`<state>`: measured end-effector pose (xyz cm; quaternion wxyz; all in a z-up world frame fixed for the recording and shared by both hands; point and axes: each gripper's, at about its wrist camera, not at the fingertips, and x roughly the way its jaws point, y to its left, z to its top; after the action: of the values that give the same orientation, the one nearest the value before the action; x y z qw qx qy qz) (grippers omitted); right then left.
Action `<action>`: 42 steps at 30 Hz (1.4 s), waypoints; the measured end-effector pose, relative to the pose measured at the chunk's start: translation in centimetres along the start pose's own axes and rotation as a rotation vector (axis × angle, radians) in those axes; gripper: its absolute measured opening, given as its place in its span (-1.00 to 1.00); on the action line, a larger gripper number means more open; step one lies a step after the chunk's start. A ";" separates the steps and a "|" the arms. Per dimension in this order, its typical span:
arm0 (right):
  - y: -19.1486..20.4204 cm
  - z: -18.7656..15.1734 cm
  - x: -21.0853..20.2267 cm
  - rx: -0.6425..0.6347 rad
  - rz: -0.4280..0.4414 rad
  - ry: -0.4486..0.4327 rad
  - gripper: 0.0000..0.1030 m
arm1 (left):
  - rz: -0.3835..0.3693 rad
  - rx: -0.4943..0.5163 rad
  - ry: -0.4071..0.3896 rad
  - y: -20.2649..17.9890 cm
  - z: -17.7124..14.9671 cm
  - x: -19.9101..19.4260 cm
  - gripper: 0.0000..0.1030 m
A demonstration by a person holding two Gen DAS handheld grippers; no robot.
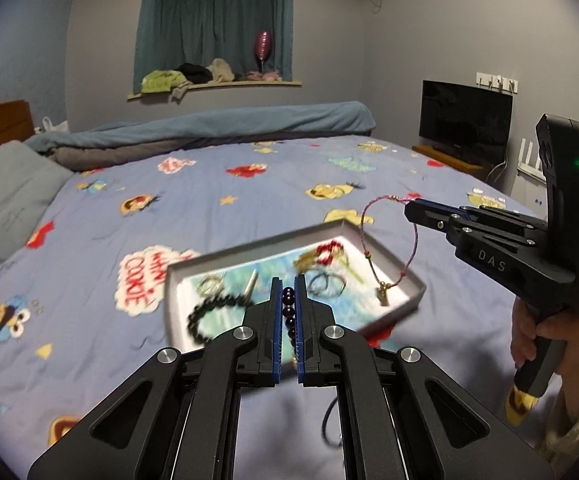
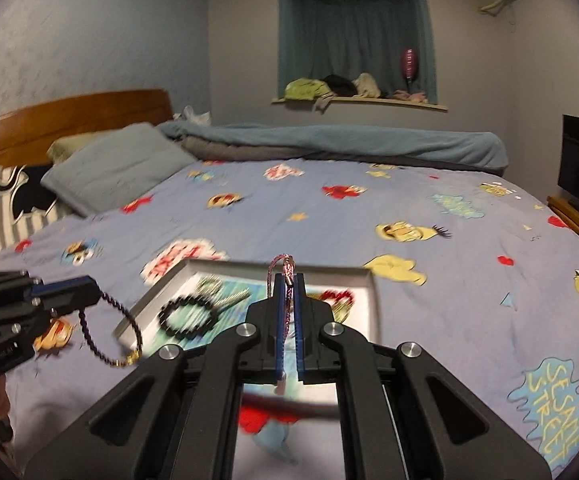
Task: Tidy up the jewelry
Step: 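Carry both bracelets into the gray box and release them there, then withdraw both open tools from the box toward the hair tie and blue bracelet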
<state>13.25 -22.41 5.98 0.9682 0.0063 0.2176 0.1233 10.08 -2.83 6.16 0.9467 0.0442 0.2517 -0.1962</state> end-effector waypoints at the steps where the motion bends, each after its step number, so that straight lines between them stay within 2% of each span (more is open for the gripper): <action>1: -0.5 0.1 0.3 0.010 -0.001 0.000 -0.92 | -0.006 -0.002 -0.002 -0.1 0.3 0.6 -0.88; 6: -2.8 -0.1 2.6 0.049 -0.013 0.030 -0.92 | -0.048 -0.025 0.019 -0.2 1.1 4.9 -0.88; 11: -4.0 -1.8 5.0 0.059 -0.033 0.118 -0.92 | -0.085 -0.073 0.075 0.1 0.6 9.2 -0.88; 16: -4.3 -3.4 6.4 0.051 -0.042 0.186 -0.93 | -0.048 -0.110 0.142 1.4 -1.2 11.7 -0.88; 29: -3.4 -5.3 8.7 0.000 -0.057 0.296 -0.93 | 0.010 -0.140 0.235 2.8 -3.6 14.4 -0.88; 32: -2.9 -5.5 9.0 -0.033 -0.070 0.331 -0.93 | 0.014 -0.132 0.230 2.6 -3.6 14.4 -0.88; 42: -2.7 -6.0 9.2 -0.046 -0.083 0.363 -0.92 | 0.028 -0.113 0.250 2.2 -3.7 14.7 -0.87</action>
<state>19.40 -23.09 -3.45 0.9172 -0.0470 0.3858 0.0873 20.98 -5.28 -4.39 0.9115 0.0185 0.3779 -0.1612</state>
